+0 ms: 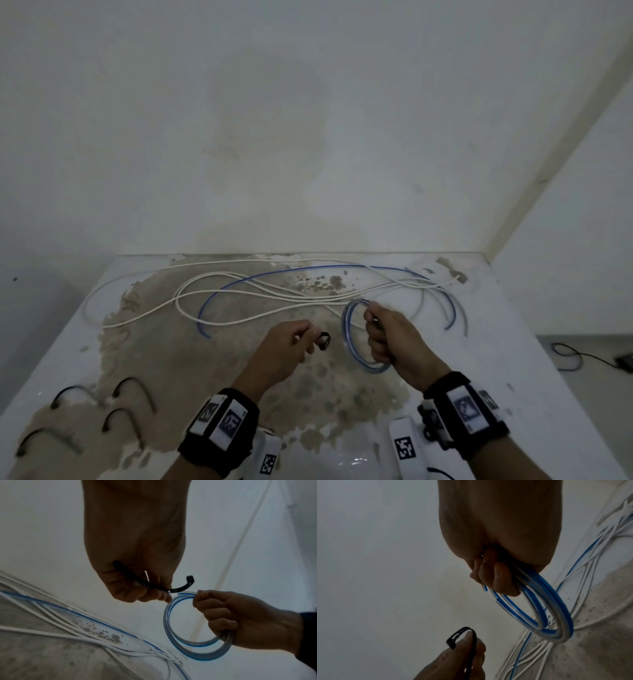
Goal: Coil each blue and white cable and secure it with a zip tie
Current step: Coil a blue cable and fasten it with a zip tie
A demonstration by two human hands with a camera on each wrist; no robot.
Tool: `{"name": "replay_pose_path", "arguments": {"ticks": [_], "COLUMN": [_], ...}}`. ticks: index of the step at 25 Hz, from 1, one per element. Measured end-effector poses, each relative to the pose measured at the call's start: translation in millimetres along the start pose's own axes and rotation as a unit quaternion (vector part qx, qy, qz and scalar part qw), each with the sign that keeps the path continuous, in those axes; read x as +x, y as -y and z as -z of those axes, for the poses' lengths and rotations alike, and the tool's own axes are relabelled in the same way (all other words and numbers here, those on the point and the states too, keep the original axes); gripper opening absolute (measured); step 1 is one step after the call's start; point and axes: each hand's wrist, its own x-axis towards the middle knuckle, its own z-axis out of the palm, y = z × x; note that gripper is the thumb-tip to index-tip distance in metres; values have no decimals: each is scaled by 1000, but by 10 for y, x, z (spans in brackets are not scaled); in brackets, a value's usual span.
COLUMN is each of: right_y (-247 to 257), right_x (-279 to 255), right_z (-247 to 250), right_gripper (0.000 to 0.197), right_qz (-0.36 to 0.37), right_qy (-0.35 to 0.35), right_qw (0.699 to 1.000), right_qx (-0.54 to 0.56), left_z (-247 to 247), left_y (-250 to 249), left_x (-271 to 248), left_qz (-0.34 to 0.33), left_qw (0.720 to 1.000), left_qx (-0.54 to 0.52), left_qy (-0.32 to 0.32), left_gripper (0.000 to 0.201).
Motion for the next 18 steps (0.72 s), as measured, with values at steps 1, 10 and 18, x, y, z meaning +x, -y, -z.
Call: {"name": "replay_pose_path", "arguments": {"ticks": [1,10,18], "right_y": [-5,45,-121], "right_x": [-7,-137,-163], "right_z": [7,-27,-48], "right_gripper": [35,37,32], "right_qz": [0,129,208], "right_qy": [-1,12,-24], "right_qw": [1000,973,881], "right_qx": [-5,-191,-425], "left_z": [-13,-129,-29], "left_y": [-10,-252,-619], "left_x": [8,248,277], "left_qz": [-5,30,99], "left_qw": [1000,989,988], "left_qx": [18,135,-91], "left_qy": [-3,51,78], "left_gripper": [31,32,31]}}
